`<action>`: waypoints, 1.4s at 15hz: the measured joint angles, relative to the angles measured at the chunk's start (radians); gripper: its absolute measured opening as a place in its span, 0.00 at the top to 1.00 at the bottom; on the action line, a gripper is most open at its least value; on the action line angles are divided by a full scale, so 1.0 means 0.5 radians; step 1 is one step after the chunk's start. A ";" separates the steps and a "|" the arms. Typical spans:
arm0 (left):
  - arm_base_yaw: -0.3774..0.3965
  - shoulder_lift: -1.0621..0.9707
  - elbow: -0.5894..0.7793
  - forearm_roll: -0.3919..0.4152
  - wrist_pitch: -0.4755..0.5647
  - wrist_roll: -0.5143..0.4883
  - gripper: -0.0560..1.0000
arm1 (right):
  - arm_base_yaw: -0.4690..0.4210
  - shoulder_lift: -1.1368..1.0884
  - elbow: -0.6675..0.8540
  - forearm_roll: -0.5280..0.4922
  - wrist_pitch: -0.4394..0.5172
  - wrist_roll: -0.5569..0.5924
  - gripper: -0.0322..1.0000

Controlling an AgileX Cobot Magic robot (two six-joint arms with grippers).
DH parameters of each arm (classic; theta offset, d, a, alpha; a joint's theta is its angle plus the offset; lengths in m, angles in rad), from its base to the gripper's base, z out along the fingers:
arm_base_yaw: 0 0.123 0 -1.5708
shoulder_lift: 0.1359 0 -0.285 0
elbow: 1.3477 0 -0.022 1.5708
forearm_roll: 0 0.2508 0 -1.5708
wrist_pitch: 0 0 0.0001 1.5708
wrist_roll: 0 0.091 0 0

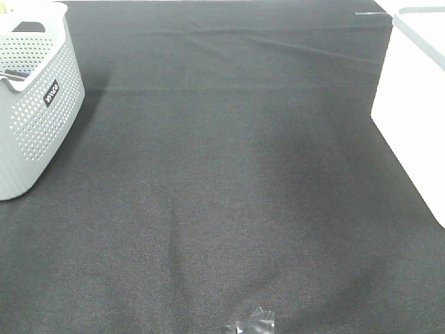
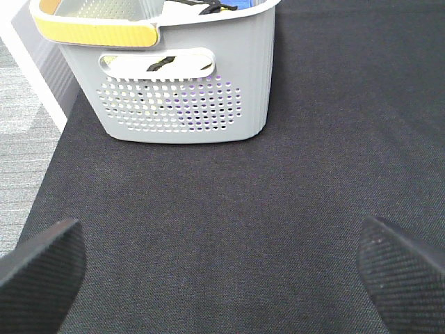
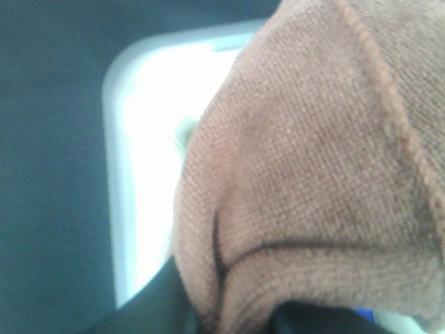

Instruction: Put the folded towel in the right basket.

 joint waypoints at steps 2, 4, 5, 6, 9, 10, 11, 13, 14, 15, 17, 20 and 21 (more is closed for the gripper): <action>0.000 0.000 0.000 0.000 0.000 0.000 0.01 | -0.036 0.034 0.128 -0.018 0.000 0.000 0.82; 0.000 0.000 0.000 0.000 0.000 0.000 0.01 | -0.036 0.078 0.166 -0.038 0.002 0.000 0.82; 0.000 0.000 0.000 0.000 0.000 0.000 0.01 | -0.036 0.090 0.172 -0.054 0.000 0.000 0.82; 0.000 0.000 0.000 0.000 0.000 0.000 0.01 | -0.036 0.090 0.172 -0.062 0.000 0.000 0.78; 0.000 0.000 0.000 0.000 0.000 0.000 0.01 | -0.036 0.090 0.172 -0.072 -0.002 0.024 0.37; 0.000 0.000 0.000 0.000 0.000 0.000 0.01 | -0.036 0.090 0.172 -0.072 -0.002 0.024 0.19; 0.000 0.000 0.000 0.000 0.000 0.000 0.01 | -0.036 0.090 0.172 -0.074 -0.002 0.024 0.07; 0.000 0.000 0.000 0.000 0.000 0.000 0.01 | -0.036 0.090 0.172 -0.076 -0.002 0.024 0.04; 0.000 0.000 0.000 0.000 0.000 0.000 0.01 | -0.036 0.090 0.172 -0.076 -0.002 0.024 0.03; 0.000 0.000 0.000 0.000 0.000 0.000 0.01 | -0.036 0.090 0.172 -0.076 -0.002 0.024 0.03; 0.000 0.000 0.000 0.000 0.000 0.000 0.01 | -0.036 0.090 0.172 -0.076 -0.002 0.054 0.03; 0.000 0.000 0.000 0.000 0.000 0.000 0.01 | 0.006 0.090 0.172 -0.094 -0.002 0.170 0.03; 0.000 0.000 0.000 0.000 0.000 0.000 0.01 | 0.054 0.084 0.172 -0.096 -0.002 0.176 0.03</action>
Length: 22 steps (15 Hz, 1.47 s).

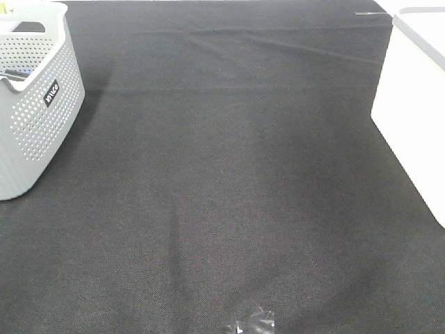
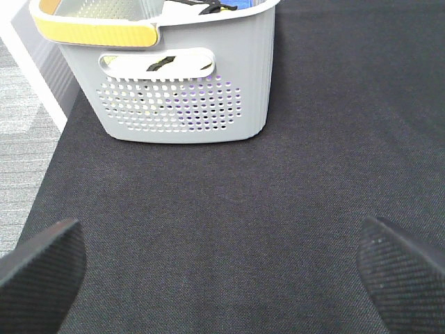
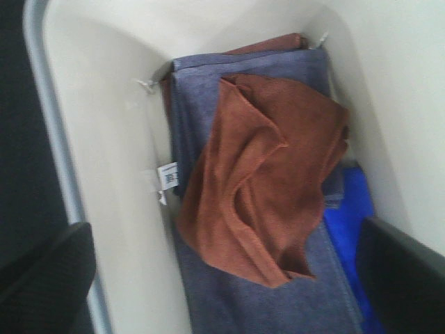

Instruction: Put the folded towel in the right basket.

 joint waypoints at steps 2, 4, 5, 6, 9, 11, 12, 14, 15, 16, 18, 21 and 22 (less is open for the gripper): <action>0.000 0.000 0.000 0.000 0.000 0.000 0.01 | 0.128 -0.054 0.004 0.000 0.000 0.006 0.03; 0.000 0.000 0.000 0.000 0.000 0.000 0.01 | 0.256 -0.164 0.024 0.002 -0.002 0.054 0.03; 0.000 0.000 0.000 0.000 0.000 0.000 0.01 | 0.308 -0.242 0.062 0.004 -0.004 0.082 0.03; 0.000 0.000 0.000 0.000 0.000 0.000 0.01 | 0.340 -0.338 0.126 -0.004 -0.004 0.102 0.03; 0.000 0.000 0.000 0.000 0.000 0.000 0.01 | 0.350 -0.650 0.380 -0.062 -0.004 0.138 0.03; 0.000 0.000 0.000 0.000 0.000 0.000 0.01 | 0.350 -0.966 0.694 -0.156 -0.004 0.156 0.03; 0.000 0.000 0.000 0.000 0.000 0.000 0.01 | 0.350 -1.150 0.848 -0.170 -0.004 0.160 0.03; 0.000 0.000 0.000 0.000 0.000 0.000 0.01 | 0.350 -1.590 1.252 -0.184 -0.002 0.166 0.03; 0.000 0.000 0.000 0.000 0.000 0.000 0.01 | 0.350 -1.792 1.390 -0.182 -0.002 0.166 0.03; 0.000 0.000 0.000 0.000 0.000 0.000 0.01 | 0.350 -1.978 1.516 -0.160 -0.002 0.164 0.03; 0.000 0.000 0.000 0.000 0.000 0.000 0.01 | 0.350 -2.380 1.762 -0.094 0.000 0.164 0.03; 0.000 0.000 0.000 0.000 0.000 0.000 0.01 | 0.350 -2.988 2.122 -0.074 0.002 0.152 0.03; 0.000 0.000 0.000 0.000 0.000 0.000 0.01 | 0.350 -3.130 2.220 -0.066 0.002 0.130 0.03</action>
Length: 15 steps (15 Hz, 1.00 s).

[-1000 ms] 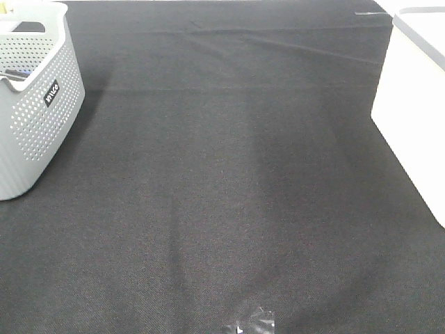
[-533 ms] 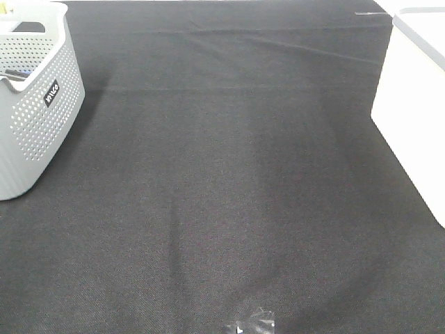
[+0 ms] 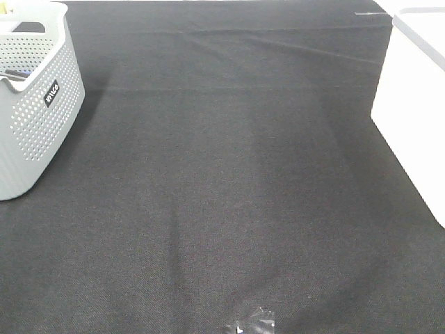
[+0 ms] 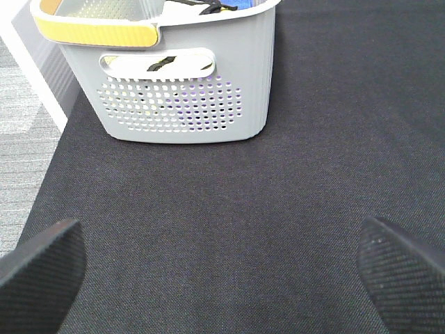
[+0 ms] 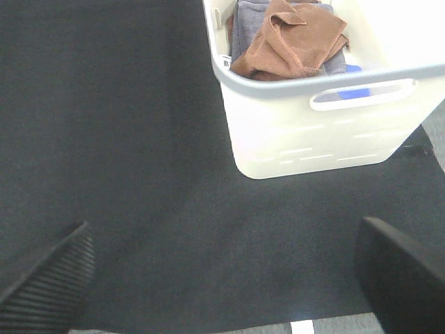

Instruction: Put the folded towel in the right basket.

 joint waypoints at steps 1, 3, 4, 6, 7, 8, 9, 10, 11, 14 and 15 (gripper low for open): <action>0.000 0.000 0.000 0.000 0.000 0.000 0.01 | 0.000 -0.148 0.082 0.010 0.000 -0.046 0.03; 0.000 0.000 0.000 0.000 0.000 0.000 0.01 | 0.000 -0.410 0.240 0.034 -0.004 -0.134 0.03; 0.000 0.000 0.000 0.000 0.000 0.000 0.01 | 0.000 -0.522 0.314 0.044 -0.026 -0.148 0.03; 0.000 0.000 0.000 0.000 0.000 0.000 0.01 | 0.000 -0.598 0.370 0.056 -0.036 -0.148 0.03; 0.000 0.000 0.000 0.000 0.000 0.000 0.01 | 0.000 -0.612 0.414 0.062 -0.032 -0.148 0.03; 0.000 0.000 0.000 0.000 0.000 0.000 0.01 | 0.000 -0.612 0.462 0.076 -0.036 -0.148 0.03; 0.000 0.000 0.000 0.000 0.000 0.000 0.01 | 0.000 -0.612 0.508 0.102 -0.056 -0.148 0.03; 0.000 0.000 0.000 -0.002 0.000 0.000 0.01 | 0.000 -0.612 0.568 0.138 -0.076 -0.148 0.03; 0.000 0.000 0.000 -0.002 0.000 0.000 0.01 | 0.000 -0.612 0.676 0.182 -0.118 -0.148 0.03; 0.000 0.000 0.000 -0.002 0.000 0.000 0.01 | 0.000 -0.612 0.748 0.234 -0.210 -0.148 0.03; 0.000 0.000 0.000 -0.002 0.000 0.000 0.01 | 0.000 -0.612 0.748 0.234 -0.210 -0.148 0.03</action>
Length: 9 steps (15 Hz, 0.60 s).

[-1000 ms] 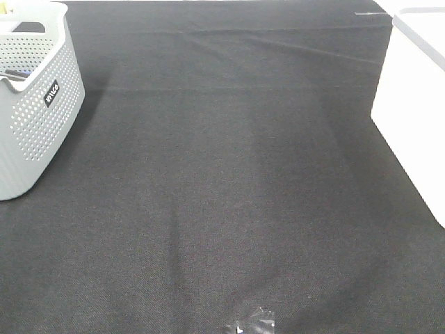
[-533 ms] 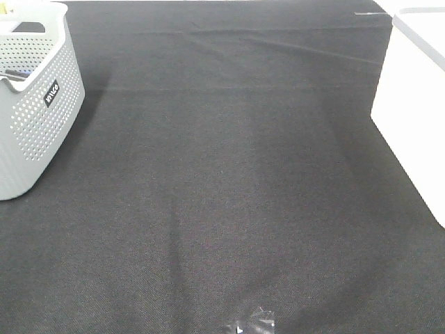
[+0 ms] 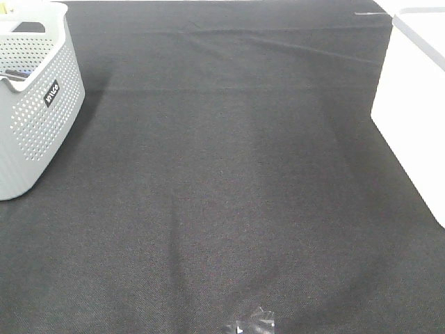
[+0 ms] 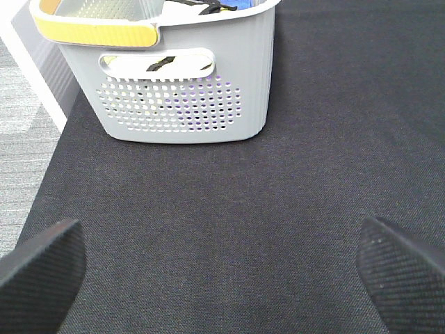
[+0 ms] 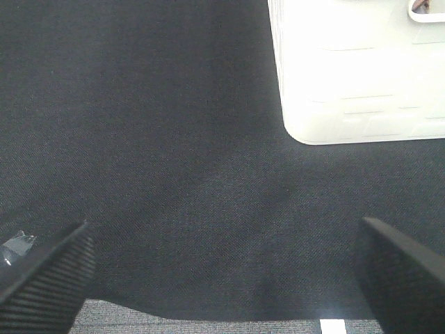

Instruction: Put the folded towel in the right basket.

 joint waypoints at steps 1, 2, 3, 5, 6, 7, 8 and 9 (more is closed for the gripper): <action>0.000 0.000 0.000 0.000 0.000 0.000 0.01 | 0.000 0.000 0.000 0.000 -0.002 0.000 0.03; 0.000 0.000 0.000 0.000 0.000 0.000 0.01 | 0.000 0.000 0.000 0.000 -0.002 0.000 0.03; 0.000 0.000 0.000 0.000 0.000 0.000 0.01 | 0.000 0.000 0.000 0.000 -0.002 0.000 0.03; 0.000 0.000 0.000 0.000 0.000 0.000 0.01 | 0.000 0.000 0.000 0.000 -0.002 0.000 0.03; 0.008 0.000 0.000 0.000 0.000 0.000 0.01 | 0.000 0.000 0.000 0.000 -0.002 0.000 0.03; 0.034 0.000 0.000 -0.002 0.000 0.000 0.01 | 0.000 0.000 0.000 0.000 -0.002 0.000 0.03; 0.080 0.000 0.000 -0.004 0.000 0.000 0.01 | 0.000 0.000 0.000 -0.010 -0.002 0.000 0.03; 0.102 0.000 0.000 -0.004 0.000 0.000 0.01 | 0.000 0.000 0.000 -0.026 -0.002 0.000 0.03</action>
